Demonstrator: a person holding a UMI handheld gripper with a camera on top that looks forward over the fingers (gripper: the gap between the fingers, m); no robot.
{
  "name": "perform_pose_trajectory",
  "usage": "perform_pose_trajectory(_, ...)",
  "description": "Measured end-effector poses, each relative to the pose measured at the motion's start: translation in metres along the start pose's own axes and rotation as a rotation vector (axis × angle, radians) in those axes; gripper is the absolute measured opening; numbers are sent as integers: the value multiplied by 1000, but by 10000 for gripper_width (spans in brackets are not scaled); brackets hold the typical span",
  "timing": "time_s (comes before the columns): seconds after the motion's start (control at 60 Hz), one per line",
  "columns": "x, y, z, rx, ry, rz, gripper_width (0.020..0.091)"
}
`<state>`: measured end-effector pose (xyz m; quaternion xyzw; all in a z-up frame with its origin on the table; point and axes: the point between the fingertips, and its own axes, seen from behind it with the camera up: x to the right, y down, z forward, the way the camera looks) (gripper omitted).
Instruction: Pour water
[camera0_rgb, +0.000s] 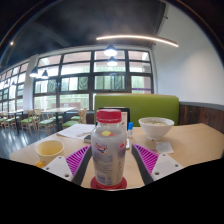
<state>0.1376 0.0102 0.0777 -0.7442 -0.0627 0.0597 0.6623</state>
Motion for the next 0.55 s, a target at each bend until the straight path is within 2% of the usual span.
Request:
perform_pose_trajectory(0.1, 8, -4, -18, 16, 49, -31, 839)
perform_pose_trajectory(0.35, -10, -27, -124, 75, 22, -40, 823)
perform_pose_trajectory(0.467, -21, -26, -170, 78, 2, -57, 823)
perform_pose_trajectory(0.55, -27, -27, -202, 119, -13, -53, 825)
